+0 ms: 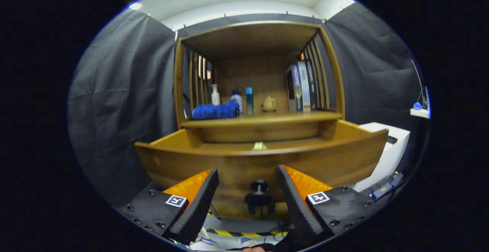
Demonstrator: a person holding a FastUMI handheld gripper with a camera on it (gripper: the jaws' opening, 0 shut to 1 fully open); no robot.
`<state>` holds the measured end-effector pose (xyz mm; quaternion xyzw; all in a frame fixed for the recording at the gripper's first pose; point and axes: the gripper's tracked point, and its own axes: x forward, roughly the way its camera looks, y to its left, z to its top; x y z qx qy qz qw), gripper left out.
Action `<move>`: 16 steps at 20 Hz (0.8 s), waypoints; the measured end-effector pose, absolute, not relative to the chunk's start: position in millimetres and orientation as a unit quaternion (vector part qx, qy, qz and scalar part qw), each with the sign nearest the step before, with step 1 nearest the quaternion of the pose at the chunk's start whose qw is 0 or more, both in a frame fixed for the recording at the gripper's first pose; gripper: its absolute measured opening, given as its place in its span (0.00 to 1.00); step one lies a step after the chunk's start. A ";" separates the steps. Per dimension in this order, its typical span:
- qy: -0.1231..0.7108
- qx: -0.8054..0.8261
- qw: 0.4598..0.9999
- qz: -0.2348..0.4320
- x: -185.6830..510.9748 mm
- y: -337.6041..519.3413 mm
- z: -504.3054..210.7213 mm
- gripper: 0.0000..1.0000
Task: Pull open the drawer, take out the items inside it, and place them on the countertop above the cabinet.
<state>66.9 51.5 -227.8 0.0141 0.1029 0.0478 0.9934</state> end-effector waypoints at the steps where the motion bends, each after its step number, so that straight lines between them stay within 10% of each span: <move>1: 0.090 0.010 0.995 0.051 71.4 50.0 -206.2 0.99; 9: 0.130 -0.008 0.988 0.081 170.9 56.6 -111.5 1.00; 16: 0.278 -0.022 0.958 0.059 252.1 58.5 -170.5 0.99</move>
